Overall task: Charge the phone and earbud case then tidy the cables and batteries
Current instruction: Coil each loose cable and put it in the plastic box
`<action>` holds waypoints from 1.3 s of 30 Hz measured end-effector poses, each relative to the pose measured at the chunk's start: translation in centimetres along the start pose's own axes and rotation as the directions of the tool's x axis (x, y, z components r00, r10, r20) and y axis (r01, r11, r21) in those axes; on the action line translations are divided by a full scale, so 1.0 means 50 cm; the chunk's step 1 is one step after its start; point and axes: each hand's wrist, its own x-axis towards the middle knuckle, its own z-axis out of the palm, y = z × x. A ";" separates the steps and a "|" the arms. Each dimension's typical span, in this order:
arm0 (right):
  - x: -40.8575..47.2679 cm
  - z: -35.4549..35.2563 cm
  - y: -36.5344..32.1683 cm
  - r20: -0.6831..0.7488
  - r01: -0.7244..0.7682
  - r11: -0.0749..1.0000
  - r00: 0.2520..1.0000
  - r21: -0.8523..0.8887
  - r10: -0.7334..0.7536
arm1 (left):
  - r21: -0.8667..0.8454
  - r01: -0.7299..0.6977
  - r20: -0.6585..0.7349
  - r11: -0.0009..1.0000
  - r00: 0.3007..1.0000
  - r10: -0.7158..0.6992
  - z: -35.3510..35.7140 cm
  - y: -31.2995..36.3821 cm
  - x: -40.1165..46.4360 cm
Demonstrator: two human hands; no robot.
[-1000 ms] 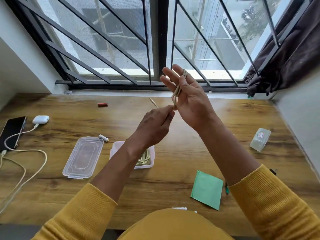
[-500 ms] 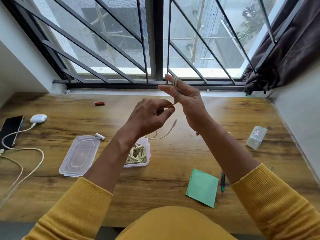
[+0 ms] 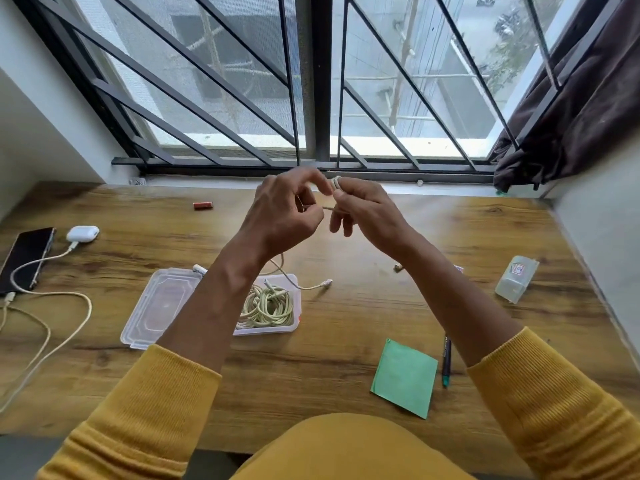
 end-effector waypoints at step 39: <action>-0.006 -0.033 -0.017 -0.055 0.053 0.584 0.998 0.810 -0.015 | -0.040 0.011 -0.001 0.999 1.000 -0.011 0.116 -0.020 -0.047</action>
